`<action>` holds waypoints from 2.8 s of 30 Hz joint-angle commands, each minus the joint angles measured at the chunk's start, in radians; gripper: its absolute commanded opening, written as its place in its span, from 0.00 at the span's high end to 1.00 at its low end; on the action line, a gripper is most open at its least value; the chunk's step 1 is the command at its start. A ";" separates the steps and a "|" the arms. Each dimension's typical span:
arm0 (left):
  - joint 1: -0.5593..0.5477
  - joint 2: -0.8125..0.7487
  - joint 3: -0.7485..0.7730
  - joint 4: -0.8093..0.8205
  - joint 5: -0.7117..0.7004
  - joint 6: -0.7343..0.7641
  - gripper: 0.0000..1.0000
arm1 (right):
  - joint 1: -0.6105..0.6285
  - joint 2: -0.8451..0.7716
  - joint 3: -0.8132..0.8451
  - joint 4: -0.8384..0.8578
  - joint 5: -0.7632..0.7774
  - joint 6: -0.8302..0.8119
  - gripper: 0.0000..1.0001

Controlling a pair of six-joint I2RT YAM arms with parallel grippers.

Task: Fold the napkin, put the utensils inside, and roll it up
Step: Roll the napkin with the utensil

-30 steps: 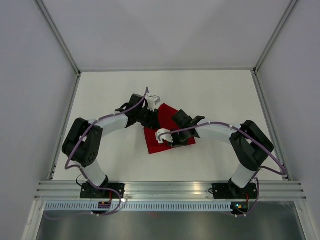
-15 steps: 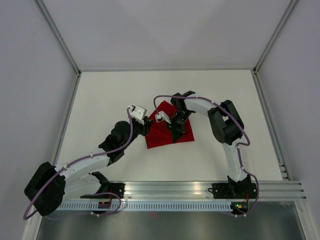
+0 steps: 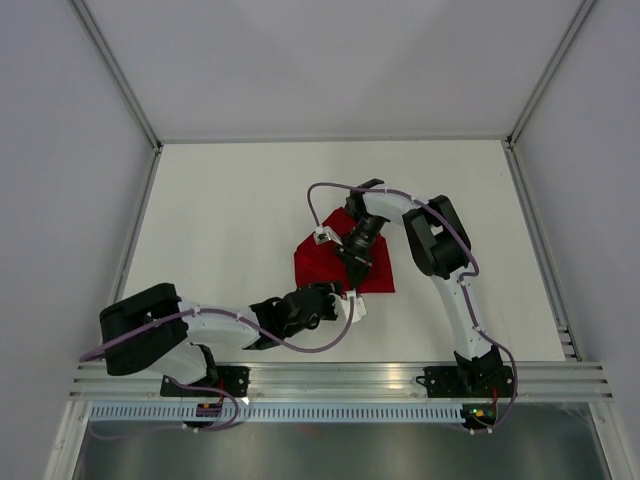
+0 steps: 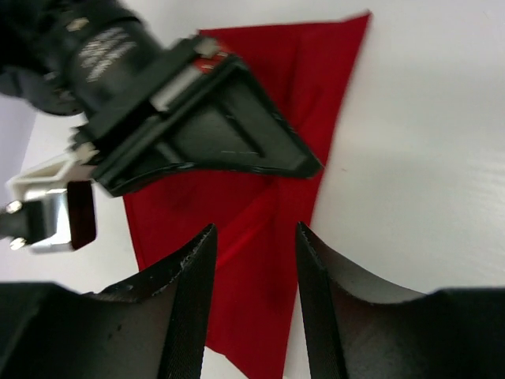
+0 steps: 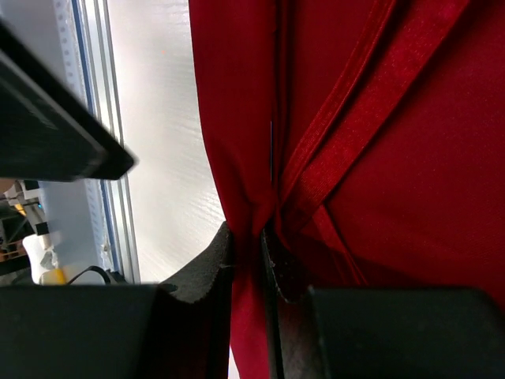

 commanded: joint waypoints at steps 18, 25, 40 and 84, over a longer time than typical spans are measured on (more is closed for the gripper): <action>-0.073 0.318 0.031 0.240 -0.030 0.252 0.47 | 0.001 0.078 0.030 0.062 0.104 -0.031 0.92; -0.067 0.373 0.024 0.280 -0.039 0.287 0.49 | 0.001 0.084 0.033 0.067 0.105 -0.021 0.92; 0.005 0.384 0.086 0.085 0.110 0.300 0.73 | 0.003 0.085 0.038 0.066 0.105 -0.019 0.92; 0.348 0.443 0.486 -0.688 1.025 -0.259 0.98 | -0.517 -0.918 -0.584 0.923 -0.016 0.527 0.31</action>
